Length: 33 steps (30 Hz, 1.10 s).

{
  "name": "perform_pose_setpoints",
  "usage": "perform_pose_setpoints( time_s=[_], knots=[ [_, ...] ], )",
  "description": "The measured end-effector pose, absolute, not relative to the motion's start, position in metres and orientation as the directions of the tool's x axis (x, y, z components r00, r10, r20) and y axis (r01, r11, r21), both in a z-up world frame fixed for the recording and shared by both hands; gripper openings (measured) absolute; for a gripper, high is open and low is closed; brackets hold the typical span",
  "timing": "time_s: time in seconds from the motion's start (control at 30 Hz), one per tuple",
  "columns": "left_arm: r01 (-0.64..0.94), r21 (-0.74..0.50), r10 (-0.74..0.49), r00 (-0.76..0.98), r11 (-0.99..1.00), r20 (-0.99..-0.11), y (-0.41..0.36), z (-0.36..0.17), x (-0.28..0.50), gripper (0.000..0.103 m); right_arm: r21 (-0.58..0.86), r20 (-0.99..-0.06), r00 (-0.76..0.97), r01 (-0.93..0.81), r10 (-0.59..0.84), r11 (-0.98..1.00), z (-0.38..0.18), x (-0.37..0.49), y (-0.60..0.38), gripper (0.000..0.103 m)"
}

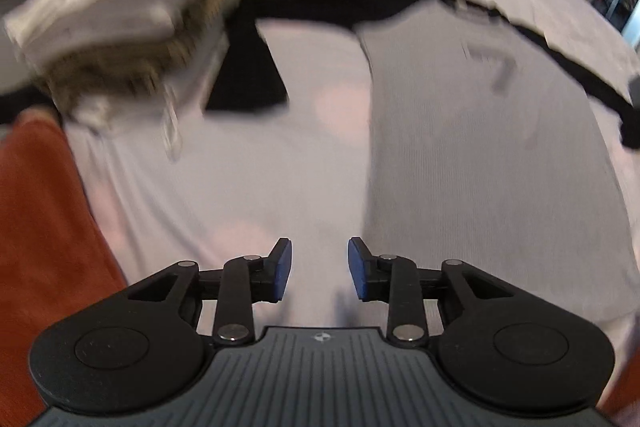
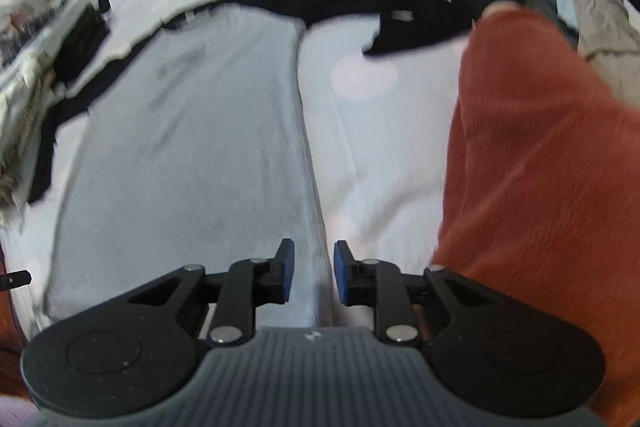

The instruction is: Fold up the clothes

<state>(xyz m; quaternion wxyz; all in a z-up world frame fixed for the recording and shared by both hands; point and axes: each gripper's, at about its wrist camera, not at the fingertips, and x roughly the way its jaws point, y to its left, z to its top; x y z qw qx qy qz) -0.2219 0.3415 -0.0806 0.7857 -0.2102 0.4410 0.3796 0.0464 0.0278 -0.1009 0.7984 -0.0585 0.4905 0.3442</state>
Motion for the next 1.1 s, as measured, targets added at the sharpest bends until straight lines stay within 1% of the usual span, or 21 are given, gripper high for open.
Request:
perform_pose_setpoints(
  time_s=[0.1, 0.27, 0.33, 0.37, 0.4, 0.43, 0.53, 0.63, 0.8, 0.87, 0.93, 0.97, 1.0, 1.03, 1.1],
  knots=[
    [-0.808, 0.020, 0.478, 0.329, 0.589, -0.814, 0.355, -0.080, -0.207, 0.036, 0.248, -0.807, 0.290, -0.625, 0.515, 0.741, -0.093, 0.049, 0.040, 0.026],
    [-0.856, 0.046, 0.561, 0.296, 0.514, -0.773, 0.387, -0.090, -0.188, 0.037, 0.216, -0.816, 0.286, -0.655, 0.502, 0.724, -0.092, 0.045, 0.065, 0.026],
    [-0.859, 0.066, 0.580, 0.284, 0.508, -0.764, 0.403, -0.091, -0.184, 0.038, 0.197, -0.819, 0.284, -0.677, 0.498, 0.709, -0.091, 0.041, 0.075, 0.026],
    [-0.859, 0.076, 0.587, 0.279, 0.507, -0.760, 0.411, -0.091, -0.182, 0.043, 0.186, -0.821, 0.286, -0.684, 0.495, 0.705, -0.092, 0.041, 0.080, 0.027],
    [-0.860, 0.087, 0.595, 0.271, 0.502, -0.757, 0.420, -0.092, -0.181, 0.052, 0.175, -0.822, 0.289, -0.691, 0.490, 0.701, -0.093, 0.040, 0.085, 0.027],
    [-0.862, 0.099, 0.604, 0.262, 0.497, -0.753, 0.429, -0.094, -0.180, 0.055, 0.169, -0.824, 0.291, -0.693, 0.487, 0.701, -0.094, 0.041, 0.089, 0.028],
    [-0.867, 0.138, 0.630, 0.229, 0.478, -0.742, 0.450, -0.099, -0.176, 0.056, 0.156, -0.831, 0.305, -0.676, 0.466, 0.720, -0.101, 0.047, 0.104, 0.031],
    [-0.878, 0.131, 0.636, 0.223, 0.460, -0.739, 0.470, -0.109, -0.173, 0.056, 0.149, -0.834, 0.317, -0.658, 0.451, 0.738, -0.106, 0.052, 0.120, 0.031],
    [-0.896, 0.067, 0.583, 0.228, 0.440, -0.780, 0.489, -0.135, -0.167, 0.056, 0.129, -0.845, 0.301, -0.687, 0.442, 0.715, -0.114, 0.056, 0.154, 0.032],
    [-0.906, 0.050, 0.581, 0.226, 0.420, -0.782, 0.491, -0.142, -0.167, 0.053, 0.110, -0.848, 0.302, -0.704, 0.436, 0.702, -0.117, 0.058, 0.166, 0.032],
    [-0.916, 0.029, 0.589, 0.234, 0.401, -0.773, 0.492, -0.146, -0.168, 0.042, 0.072, -0.843, 0.322, -0.726, 0.431, 0.684, -0.118, 0.061, 0.178, 0.032],
    [-0.914, 0.026, 0.592, 0.240, 0.404, -0.769, 0.492, -0.145, -0.167, 0.029, 0.053, -0.839, 0.335, -0.734, 0.429, 0.678, -0.119, 0.063, 0.183, 0.032],
    [-0.915, 0.027, 0.598, 0.240, 0.402, -0.765, 0.492, -0.143, -0.166, 0.011, 0.034, -0.834, 0.349, -0.741, 0.428, 0.671, -0.119, 0.065, 0.187, 0.032],
    [-0.917, 0.021, 0.603, 0.243, 0.397, -0.760, 0.492, -0.141, -0.165, 0.006, 0.016, -0.829, 0.362, -0.747, 0.426, 0.665, -0.119, 0.067, 0.191, 0.032],
    [-0.925, -0.008, 0.614, 0.259, 0.381, -0.746, 0.491, -0.135, -0.166, 0.005, 0.001, -0.823, 0.378, -0.746, 0.425, 0.666, -0.120, 0.073, 0.195, 0.032]
  ],
)
